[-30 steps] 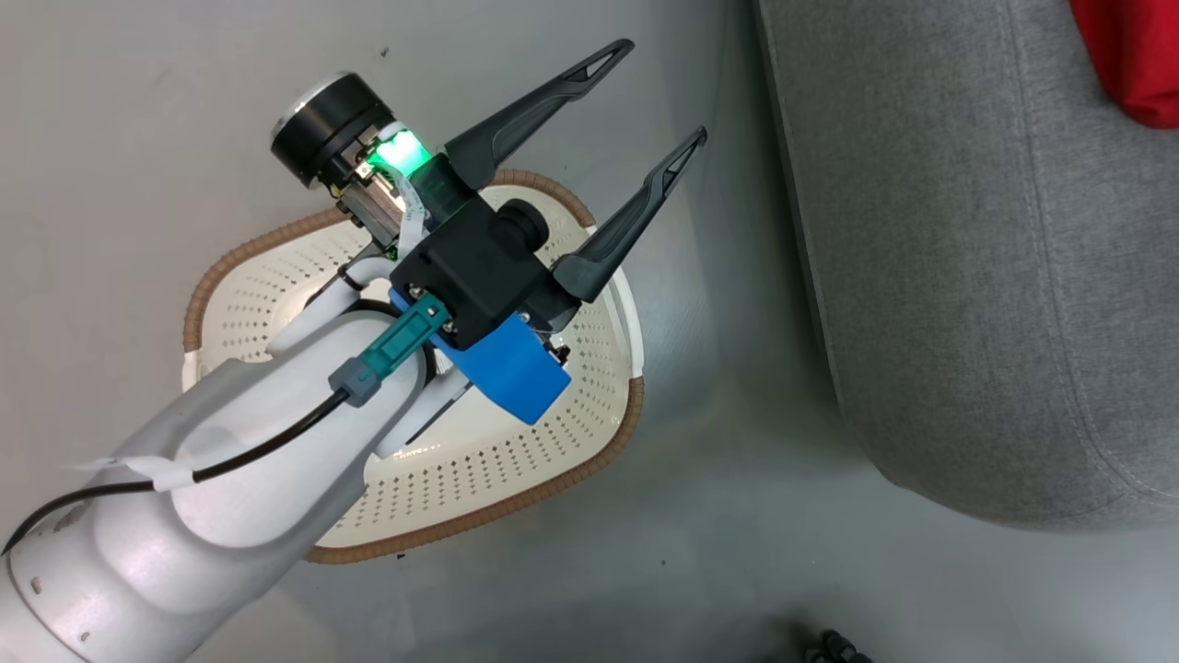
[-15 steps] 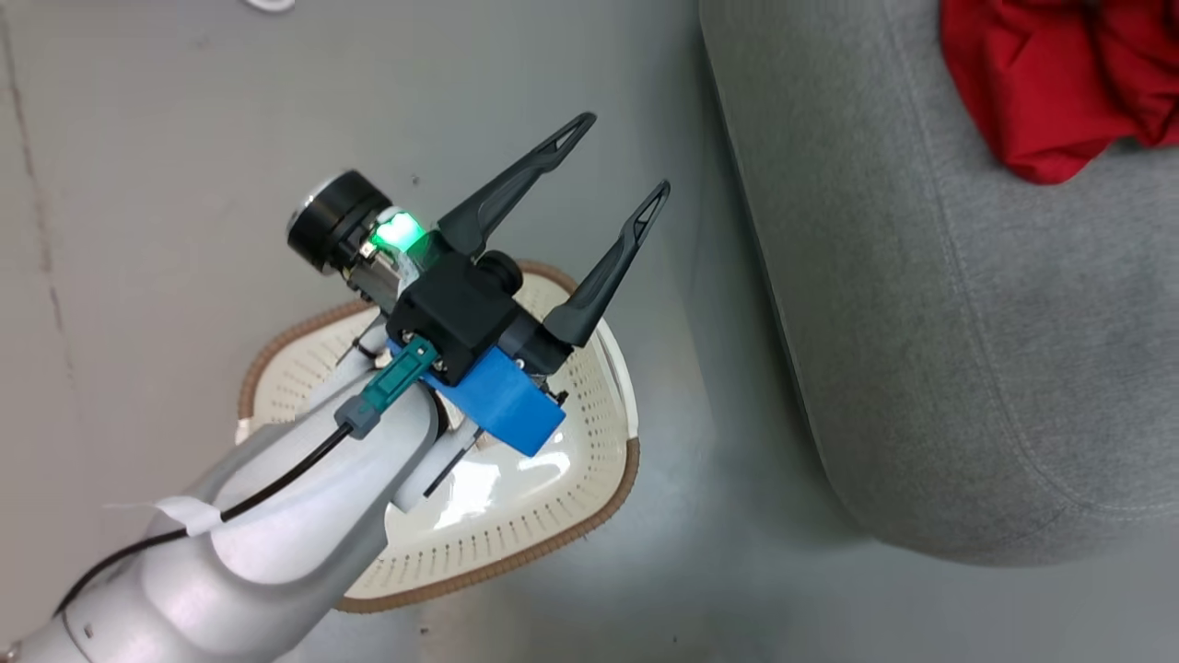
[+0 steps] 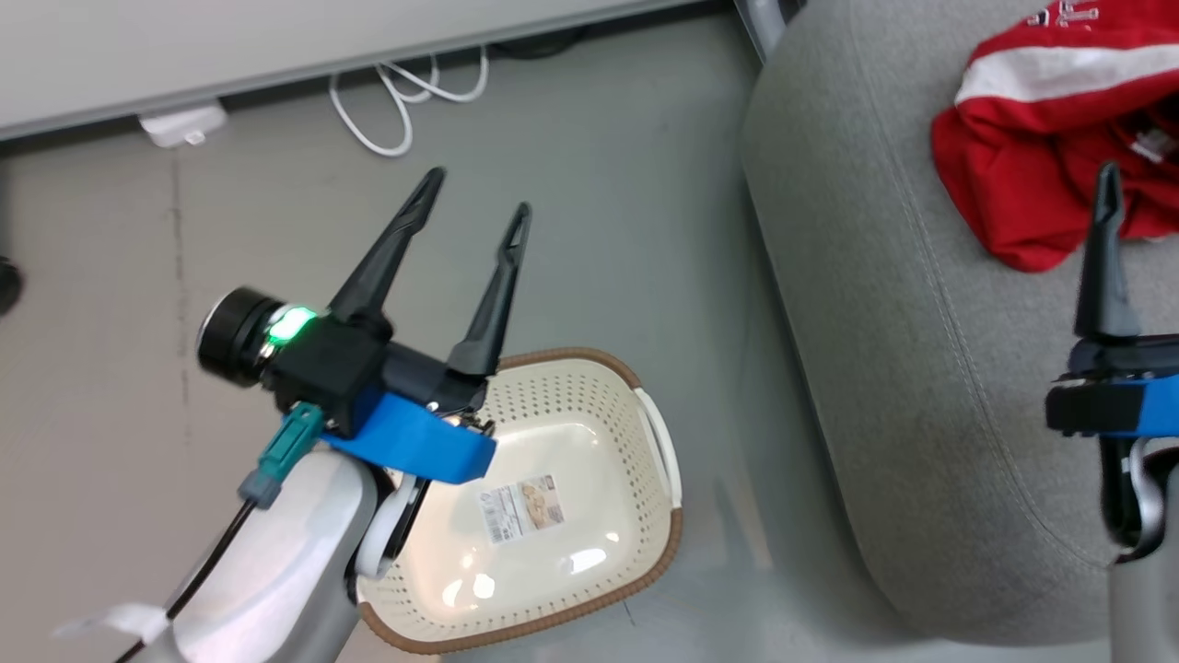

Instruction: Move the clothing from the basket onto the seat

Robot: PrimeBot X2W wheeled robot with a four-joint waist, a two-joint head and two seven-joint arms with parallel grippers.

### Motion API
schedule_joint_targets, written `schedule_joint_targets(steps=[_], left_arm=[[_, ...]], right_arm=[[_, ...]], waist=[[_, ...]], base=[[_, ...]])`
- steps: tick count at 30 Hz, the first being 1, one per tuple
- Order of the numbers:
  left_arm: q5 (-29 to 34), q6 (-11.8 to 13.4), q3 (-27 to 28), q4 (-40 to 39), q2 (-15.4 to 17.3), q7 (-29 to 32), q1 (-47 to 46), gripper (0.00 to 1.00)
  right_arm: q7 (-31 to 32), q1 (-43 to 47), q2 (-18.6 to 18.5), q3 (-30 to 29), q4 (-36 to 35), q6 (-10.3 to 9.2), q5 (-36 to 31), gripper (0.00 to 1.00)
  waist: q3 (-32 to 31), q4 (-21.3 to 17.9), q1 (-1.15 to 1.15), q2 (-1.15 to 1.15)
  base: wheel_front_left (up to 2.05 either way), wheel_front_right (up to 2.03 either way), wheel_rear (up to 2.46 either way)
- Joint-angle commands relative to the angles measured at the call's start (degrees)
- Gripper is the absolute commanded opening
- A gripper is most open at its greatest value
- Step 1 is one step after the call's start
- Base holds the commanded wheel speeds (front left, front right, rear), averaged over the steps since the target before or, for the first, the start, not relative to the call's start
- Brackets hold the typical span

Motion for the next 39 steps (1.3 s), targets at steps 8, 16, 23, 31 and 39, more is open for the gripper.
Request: schedule_joint_targets(steps=[8,16,23,31,39], left_arm=[[4.1,-2.0,11.6,-1.1,-3.5,-0.2,9.3,1.0],[7.8,-5.3,22.5,0.2,-7.6,-0.2,17.1,1.0],[10.6,-7.9,29.8,1.6,-11.2,-0.2,22.2,1.0],[13.3,-9.5,34.8,1.8,-14.1,-0.2,26.9,1.0],[15.0,-10.4,36.7,2.3,-15.6,-0.2,28.8,1.0]], right_arm=[[-0.2,4.8,2.1,4.2,-1.5,0.01,1.5,1.0],[-0.2,9.4,3.8,6.1,-2.0,0.01,2.0,1.0],[-0.2,12.9,4.8,7.3,-1.4,0.01,2.4,1.0],[-0.2,16.6,5.2,7.8,-0.5,0.01,3.2,1.0],[-0.2,19.4,5.3,7.7,0.4,0.02,5.0,1.0]], waist=[[-6.1,5.6,0.01,0.0],[-9.6,9.3,0.01,0.0],[-12.3,11.3,0.01,0.0],[-15.1,12.0,0.01,0.0],[-16.4,12.2,0.01,0.0]], base=[[0.0,0.0,0.0],[0.0,0.0,0.0],[0.0,0.0,0.0],[0.0,0.0,0.0],[0.0,0.0,0.0]])
